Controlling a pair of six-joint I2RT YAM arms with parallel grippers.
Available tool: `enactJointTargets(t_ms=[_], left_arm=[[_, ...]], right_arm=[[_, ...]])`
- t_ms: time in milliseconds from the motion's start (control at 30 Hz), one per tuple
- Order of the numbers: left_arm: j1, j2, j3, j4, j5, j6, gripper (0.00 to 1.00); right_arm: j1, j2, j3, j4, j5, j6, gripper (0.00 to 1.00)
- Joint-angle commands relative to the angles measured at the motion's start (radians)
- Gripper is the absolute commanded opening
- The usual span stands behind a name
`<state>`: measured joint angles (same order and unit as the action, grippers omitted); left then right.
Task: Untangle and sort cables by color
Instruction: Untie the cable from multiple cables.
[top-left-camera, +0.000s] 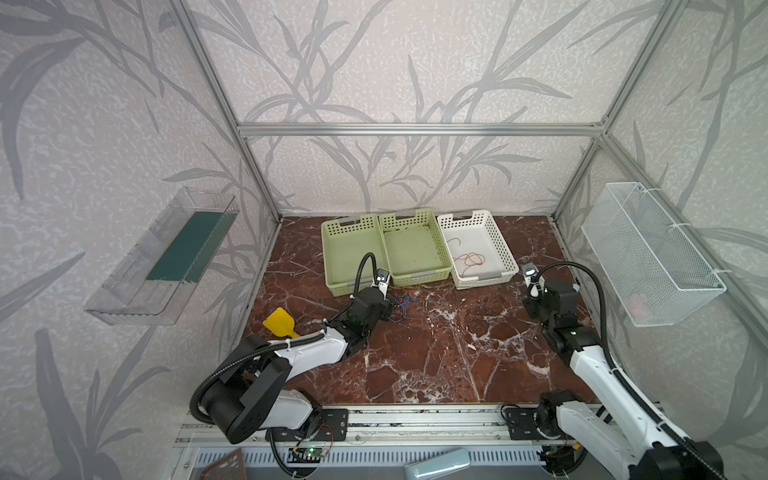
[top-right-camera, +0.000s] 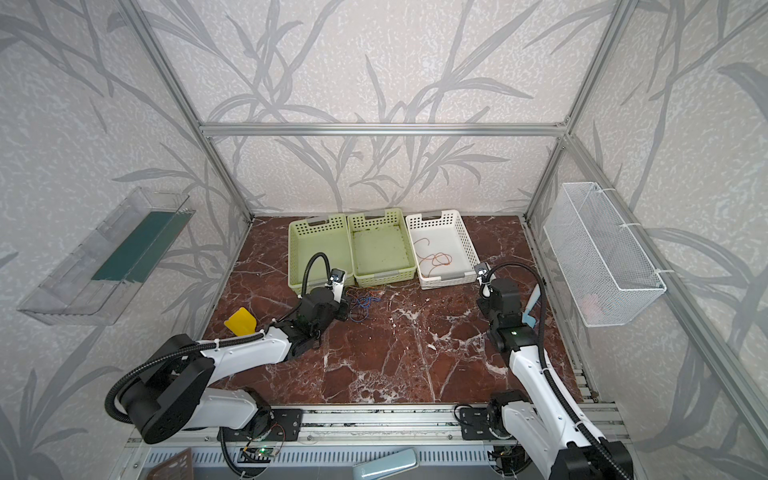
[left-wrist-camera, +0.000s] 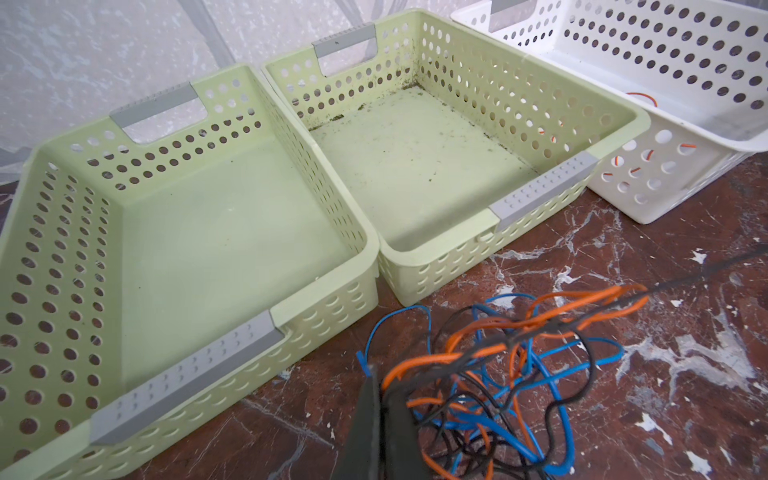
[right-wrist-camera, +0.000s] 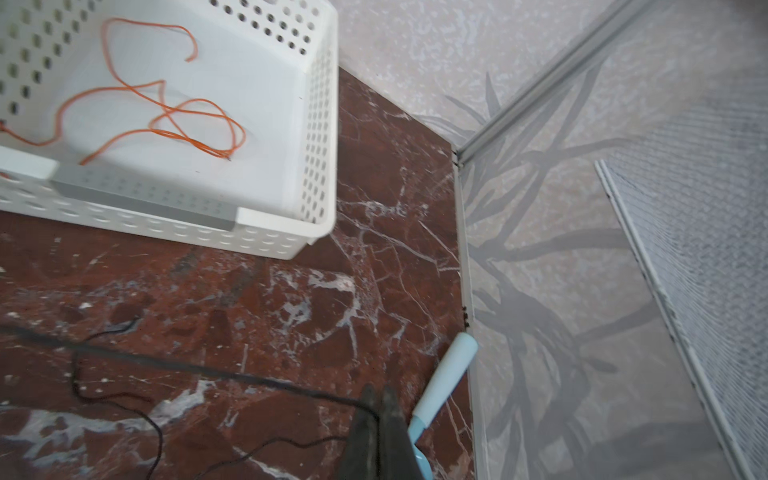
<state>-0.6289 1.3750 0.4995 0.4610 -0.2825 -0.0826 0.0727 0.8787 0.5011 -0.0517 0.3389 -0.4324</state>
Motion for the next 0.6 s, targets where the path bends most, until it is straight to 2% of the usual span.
enactJointTargets(t_ms=[0, 100, 167, 267, 400, 567], left_arm=[[0.013, -0.002, -0.013, -0.018, -0.059, -0.019, 0.0], [0.014, 0.001, -0.013, -0.018, -0.047, -0.019, 0.0], [0.014, 0.002, -0.012, -0.013, -0.021, -0.017, 0.0], [0.011, 0.002, -0.02, 0.017, 0.029, -0.02, 0.0], [0.012, 0.017, -0.021, 0.024, 0.073, -0.027, 0.0], [0.007, 0.052, -0.015, 0.041, 0.168, -0.018, 0.0]], right_arm=[[-0.058, -0.043, -0.018, 0.014, 0.052, 0.036, 0.0], [-0.083, -0.037, -0.015, 0.015, 0.049, 0.045, 0.0], [-0.084, -0.027, -0.012, 0.014, 0.001, 0.029, 0.0], [-0.083, -0.023, -0.041, 0.06, -0.211, -0.008, 0.0], [-0.07, -0.038, -0.061, 0.098, -0.322, -0.013, 0.0], [-0.035, -0.088, -0.046, 0.118, -0.533, -0.045, 0.0]])
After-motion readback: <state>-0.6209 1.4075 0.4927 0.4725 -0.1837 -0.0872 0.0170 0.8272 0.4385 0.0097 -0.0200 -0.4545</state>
